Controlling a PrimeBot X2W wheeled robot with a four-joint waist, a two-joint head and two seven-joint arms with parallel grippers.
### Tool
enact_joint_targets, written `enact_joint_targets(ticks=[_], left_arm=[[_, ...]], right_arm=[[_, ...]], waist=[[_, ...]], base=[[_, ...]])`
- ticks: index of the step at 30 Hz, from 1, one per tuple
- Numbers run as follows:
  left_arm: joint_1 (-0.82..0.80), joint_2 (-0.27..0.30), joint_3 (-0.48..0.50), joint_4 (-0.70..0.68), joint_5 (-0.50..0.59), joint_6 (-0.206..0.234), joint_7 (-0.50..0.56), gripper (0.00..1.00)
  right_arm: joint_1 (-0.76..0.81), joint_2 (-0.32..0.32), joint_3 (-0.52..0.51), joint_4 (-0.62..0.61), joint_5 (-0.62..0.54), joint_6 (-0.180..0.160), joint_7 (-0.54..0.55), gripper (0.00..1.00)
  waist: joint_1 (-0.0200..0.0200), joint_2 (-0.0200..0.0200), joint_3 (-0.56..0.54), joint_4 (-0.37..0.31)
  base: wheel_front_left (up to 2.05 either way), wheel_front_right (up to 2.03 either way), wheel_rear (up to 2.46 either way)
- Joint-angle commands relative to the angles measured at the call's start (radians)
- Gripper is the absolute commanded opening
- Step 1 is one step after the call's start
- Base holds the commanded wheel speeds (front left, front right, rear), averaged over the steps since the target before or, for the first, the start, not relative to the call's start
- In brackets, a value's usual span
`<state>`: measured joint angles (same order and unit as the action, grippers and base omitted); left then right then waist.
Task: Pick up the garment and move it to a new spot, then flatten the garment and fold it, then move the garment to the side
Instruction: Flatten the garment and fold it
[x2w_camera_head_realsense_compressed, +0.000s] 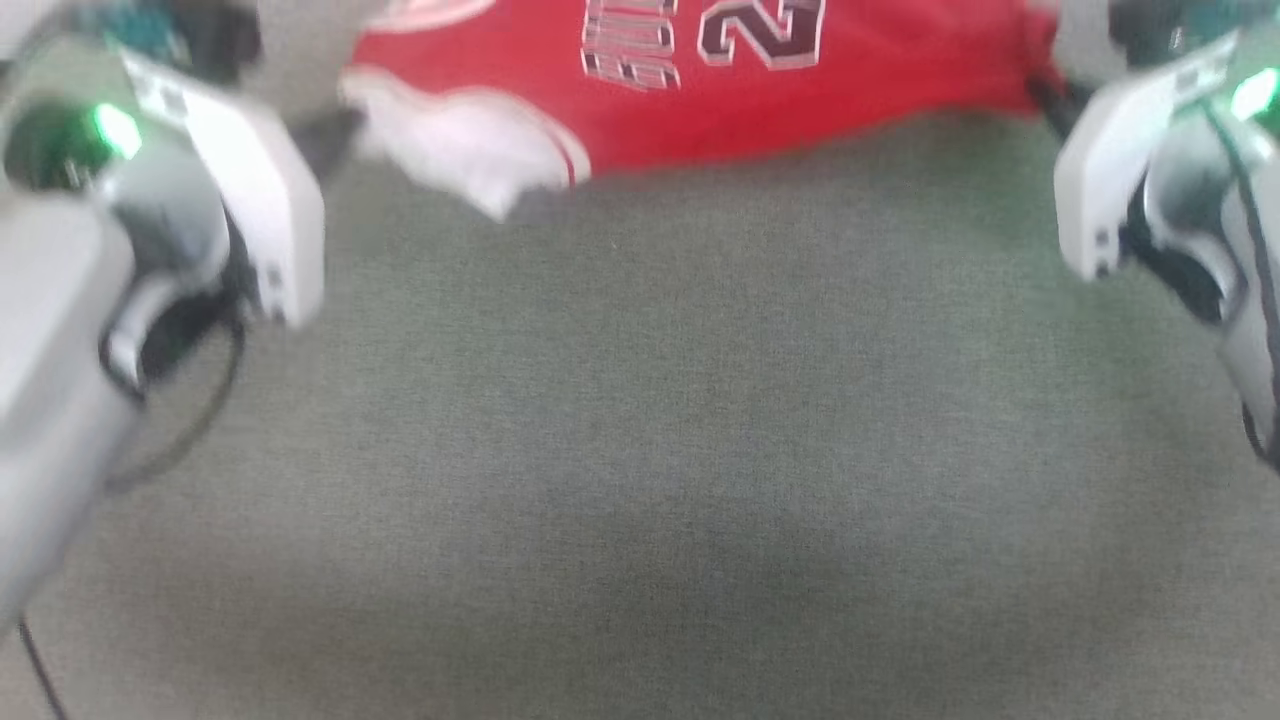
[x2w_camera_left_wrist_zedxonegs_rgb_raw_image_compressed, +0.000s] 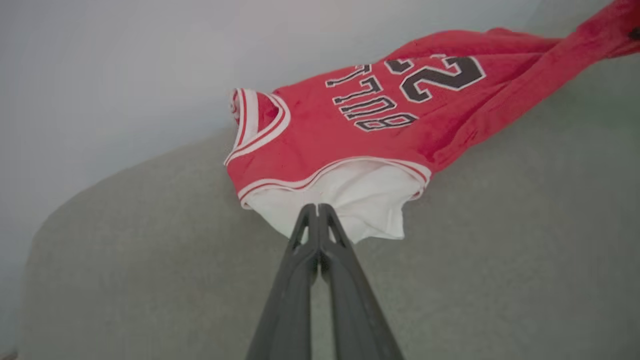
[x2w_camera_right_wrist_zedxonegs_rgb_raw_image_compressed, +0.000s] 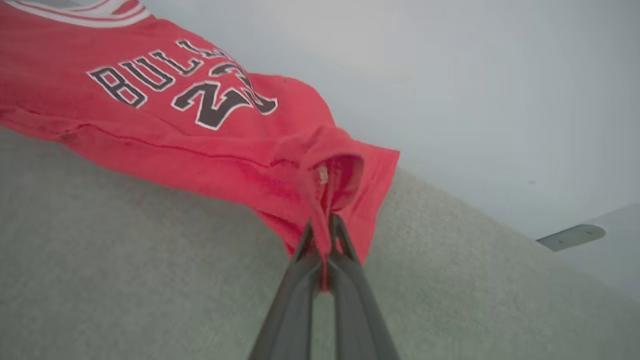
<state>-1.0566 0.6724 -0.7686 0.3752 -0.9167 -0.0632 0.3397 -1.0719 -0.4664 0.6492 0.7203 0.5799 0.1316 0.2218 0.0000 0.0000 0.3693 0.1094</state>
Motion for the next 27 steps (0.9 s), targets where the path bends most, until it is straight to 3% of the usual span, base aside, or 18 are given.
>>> enact_joint_targets(ticks=[1,9,16,27], left_arm=[[0.068,0.032,0.006,-0.069,-0.031,0.034,0.030,0.00],[0.418,0.191,0.012,-0.437,-0.155,0.245,0.092,0.00],[0.658,0.287,0.016,-0.630,-0.238,0.387,0.062,0.00],[0.931,0.357,0.012,-0.778,-0.369,0.536,0.028,0.00]], right_arm=[[0.054,-0.036,0.025,-0.057,0.043,-0.002,0.032,0.00],[0.296,-0.229,0.076,-0.336,0.219,-0.002,0.137,0.00],[0.509,-0.331,0.050,-0.496,0.286,-0.002,0.162,0.00],[0.784,-0.449,0.042,-0.703,0.343,-0.002,0.153,0.00]], waist=[[0.0000,0.0000,-0.026,0.003],[0.0000,0.0000,-0.073,0.000],[0.0000,0.0000,-0.099,-0.001],[0.0000,0.0000,-0.122,-0.008]], base=[[0.00,0.00,0.00],[0.00,0.00,0.00],[0.00,0.00,0.00],[0.00,0.00,0.00]])
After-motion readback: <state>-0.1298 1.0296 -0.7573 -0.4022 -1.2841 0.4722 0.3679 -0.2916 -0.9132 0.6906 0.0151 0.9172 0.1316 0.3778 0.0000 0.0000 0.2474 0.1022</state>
